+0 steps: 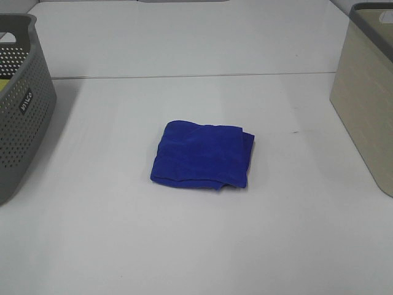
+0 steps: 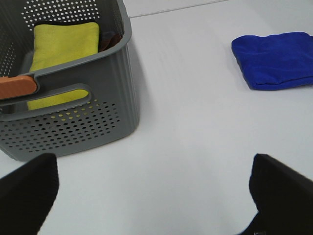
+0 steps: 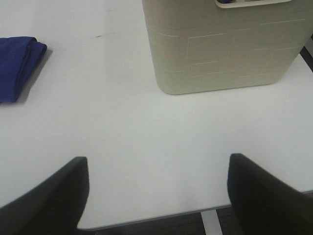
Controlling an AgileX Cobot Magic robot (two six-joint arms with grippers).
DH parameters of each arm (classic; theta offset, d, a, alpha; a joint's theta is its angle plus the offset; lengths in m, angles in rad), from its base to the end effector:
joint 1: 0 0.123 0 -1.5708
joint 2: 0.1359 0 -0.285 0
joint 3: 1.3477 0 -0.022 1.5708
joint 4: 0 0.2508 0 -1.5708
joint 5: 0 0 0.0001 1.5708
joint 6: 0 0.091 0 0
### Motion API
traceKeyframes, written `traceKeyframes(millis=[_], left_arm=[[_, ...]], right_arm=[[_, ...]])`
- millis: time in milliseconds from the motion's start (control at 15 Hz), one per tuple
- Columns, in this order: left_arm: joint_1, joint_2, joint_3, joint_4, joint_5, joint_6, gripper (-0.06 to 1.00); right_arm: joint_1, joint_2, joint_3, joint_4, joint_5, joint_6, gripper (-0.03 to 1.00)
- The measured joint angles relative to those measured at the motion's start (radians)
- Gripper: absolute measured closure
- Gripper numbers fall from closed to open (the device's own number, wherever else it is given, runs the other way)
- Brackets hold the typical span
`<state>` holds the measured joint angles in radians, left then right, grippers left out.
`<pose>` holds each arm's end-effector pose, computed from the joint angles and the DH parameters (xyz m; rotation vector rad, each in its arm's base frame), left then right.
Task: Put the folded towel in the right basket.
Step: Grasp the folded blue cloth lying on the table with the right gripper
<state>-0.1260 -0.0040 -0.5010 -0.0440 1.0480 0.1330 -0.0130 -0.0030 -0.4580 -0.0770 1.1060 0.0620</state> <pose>-0.0055 -0.0028 0.2786 0.2635 2.0090 -0.0481 -0.0030 -0.0062 0.2622 0.0836 2.1250 -0.0647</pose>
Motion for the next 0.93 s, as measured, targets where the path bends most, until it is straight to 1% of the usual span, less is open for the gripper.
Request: traceKeyframes(millis=[933], left_arm=[[0.000,0.000,0.000,0.000,0.000,0.000,-0.04]], right_arm=[[0.000,0.000,0.000,0.000,0.000,0.000,0.20]])
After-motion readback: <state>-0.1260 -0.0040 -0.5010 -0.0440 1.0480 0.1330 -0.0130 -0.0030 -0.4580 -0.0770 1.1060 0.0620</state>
